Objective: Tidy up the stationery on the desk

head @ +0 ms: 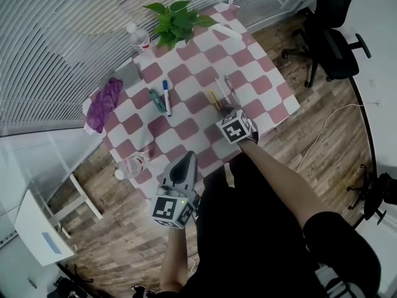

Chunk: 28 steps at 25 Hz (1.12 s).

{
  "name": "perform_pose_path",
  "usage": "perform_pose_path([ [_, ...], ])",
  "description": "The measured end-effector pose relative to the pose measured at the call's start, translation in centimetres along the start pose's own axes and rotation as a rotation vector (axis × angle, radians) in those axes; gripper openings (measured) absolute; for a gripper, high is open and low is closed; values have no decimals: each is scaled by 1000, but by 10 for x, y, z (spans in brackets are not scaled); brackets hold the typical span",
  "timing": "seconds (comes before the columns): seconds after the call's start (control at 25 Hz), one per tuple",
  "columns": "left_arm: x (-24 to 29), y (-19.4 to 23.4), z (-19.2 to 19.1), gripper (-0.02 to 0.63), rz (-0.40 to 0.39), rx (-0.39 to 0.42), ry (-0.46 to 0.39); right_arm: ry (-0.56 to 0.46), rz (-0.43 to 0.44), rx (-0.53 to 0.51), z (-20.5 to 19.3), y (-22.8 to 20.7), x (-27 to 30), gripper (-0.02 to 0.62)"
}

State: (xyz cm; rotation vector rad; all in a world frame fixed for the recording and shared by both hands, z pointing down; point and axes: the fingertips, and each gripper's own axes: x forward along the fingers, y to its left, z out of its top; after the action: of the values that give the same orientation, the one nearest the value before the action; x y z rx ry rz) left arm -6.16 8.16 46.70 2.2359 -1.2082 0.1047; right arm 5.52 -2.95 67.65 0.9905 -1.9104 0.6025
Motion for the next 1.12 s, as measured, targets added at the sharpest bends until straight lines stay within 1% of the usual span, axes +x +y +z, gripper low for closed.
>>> perform_pose_path([
  [0.16, -2, -1, 1, 32, 4, 1, -4, -3, -4, 8, 0, -1, 0, 78],
  [0.32, -4, -1, 1, 32, 4, 4, -9, -5, -25, 10, -1, -4, -2, 97],
  [0.68, -15, 11, -3, 32, 39, 0, -17, -64, -25, 27, 4, -2, -18, 97],
  [0.92, -17, 12, -1, 32, 46, -5, -35, -107, -25, 38, 25, 9, -23, 97],
  [1.04, -19, 13, -2, 32, 52, -6, -41, -140, 0, 47, 40, 24, -19, 97],
  [1.12, -22, 15, -3, 32, 58, -10, -43, -158, 30, 77, 51, 38, -15, 97],
])
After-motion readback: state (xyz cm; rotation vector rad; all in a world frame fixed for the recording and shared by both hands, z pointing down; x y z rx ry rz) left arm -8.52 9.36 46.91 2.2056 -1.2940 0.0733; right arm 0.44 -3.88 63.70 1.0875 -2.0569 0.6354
